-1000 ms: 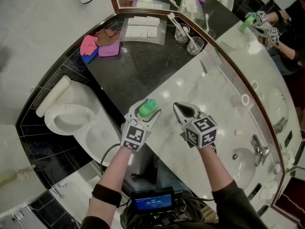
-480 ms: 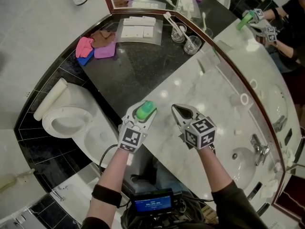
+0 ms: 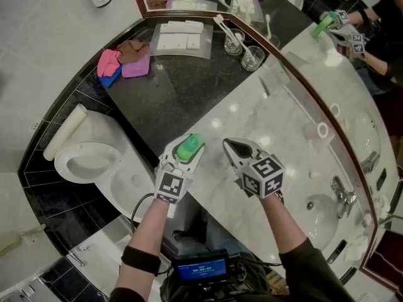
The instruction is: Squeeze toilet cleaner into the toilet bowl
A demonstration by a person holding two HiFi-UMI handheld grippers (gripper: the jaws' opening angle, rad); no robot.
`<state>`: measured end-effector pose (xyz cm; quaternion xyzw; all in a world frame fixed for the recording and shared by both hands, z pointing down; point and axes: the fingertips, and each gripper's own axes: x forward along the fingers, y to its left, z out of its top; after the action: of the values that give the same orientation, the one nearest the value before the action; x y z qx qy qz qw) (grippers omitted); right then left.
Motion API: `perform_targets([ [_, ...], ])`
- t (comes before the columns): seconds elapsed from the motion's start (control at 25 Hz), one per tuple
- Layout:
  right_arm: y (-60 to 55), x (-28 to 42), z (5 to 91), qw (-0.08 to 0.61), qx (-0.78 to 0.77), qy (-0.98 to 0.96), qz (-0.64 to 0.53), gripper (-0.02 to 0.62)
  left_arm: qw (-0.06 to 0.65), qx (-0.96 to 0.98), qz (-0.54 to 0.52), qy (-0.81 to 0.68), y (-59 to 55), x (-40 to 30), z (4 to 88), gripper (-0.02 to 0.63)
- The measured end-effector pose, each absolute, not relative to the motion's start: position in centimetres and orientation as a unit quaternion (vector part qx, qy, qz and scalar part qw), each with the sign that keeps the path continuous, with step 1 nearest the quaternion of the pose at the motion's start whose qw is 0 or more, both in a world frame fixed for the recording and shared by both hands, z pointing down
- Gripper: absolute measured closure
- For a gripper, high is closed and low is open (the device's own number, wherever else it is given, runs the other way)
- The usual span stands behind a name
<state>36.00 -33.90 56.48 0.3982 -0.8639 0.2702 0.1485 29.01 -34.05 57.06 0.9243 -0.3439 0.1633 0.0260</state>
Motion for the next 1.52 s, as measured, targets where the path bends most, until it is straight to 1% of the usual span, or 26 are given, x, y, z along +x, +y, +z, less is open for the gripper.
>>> perform_targets([
  [0.08, -33.9, 35.7, 55.7, 0.138, 0.390, -0.871, 0.265, 0.595, 0.027, 0.925, 0.161, -0.343, -34.0, 29.0, 56.7, 0.436],
  [0.24, -33.7, 34.9, 53.2, 0.111, 0.376, -0.885, 0.251, 0.595, 0.057, 0.920, 0.144, -0.361, -33.5, 28.6, 54.3, 0.436],
  [0.4, -32.4, 32.7, 49.6, 0.082, 0.349, -0.904, 0.232, 0.595, 0.044, 0.919, 0.150, -0.362, -31.7, 26.7, 52.1, 0.436],
  [0.48, -31.3, 30.8, 47.7, 0.069, 0.327, -0.917, 0.219, 0.592, 0.044, 0.915, 0.152, -0.370, -30.6, 25.1, 51.0, 0.436],
  [0.52, -30.7, 29.6, 46.8, 0.063, 0.315, -0.923, 0.213, 0.571, 0.046, 0.912, 0.153, -0.377, -30.0, 24.1, 50.4, 0.435],
  [0.56, -30.0, 28.4, 45.9, 0.058, 0.302, -0.929, 0.207, 0.566, 0.046, 0.910, 0.156, -0.382, -29.2, 23.1, 49.9, 0.435],
  [0.68, -27.5, 24.4, 43.3, 0.046, 0.258, -0.944, 0.199, 0.565, 0.057, 0.897, 0.159, -0.409, -26.6, 19.7, 48.2, 0.434],
  [0.84, -23.8, 18.2, 40.0, 0.038, 0.187, -0.962, 0.194, 0.556, 0.053, 0.878, 0.180, -0.441, -22.4, 14.9, 46.7, 0.436],
  [1.0, -19.4, 12.4, 37.1, 0.028, 0.118, -0.975, 0.184, 0.469, 0.070, 0.849, 0.186, -0.490, -17.8, 9.8, 44.7, 0.436],
  [1.16, -13.9, 6.6, 34.3, 0.012, 0.037, -0.972, 0.231, 0.364, 0.072, 0.823, 0.206, -0.524, -12.8, 4.8, 43.1, 0.434],
  [1.2, -12.5, 5.1, 33.7, 0.010, 0.020, -0.970, 0.241, 0.354, 0.076, 0.816, 0.207, -0.534, -11.6, 3.6, 42.6, 0.436],
  [1.52, -3.6, -4.4, 30.7, 0.040, -0.072, -0.964, 0.254, 0.357, 0.099, 0.771, 0.206, -0.595, -2.7, -4.9, 39.8, 0.434],
])
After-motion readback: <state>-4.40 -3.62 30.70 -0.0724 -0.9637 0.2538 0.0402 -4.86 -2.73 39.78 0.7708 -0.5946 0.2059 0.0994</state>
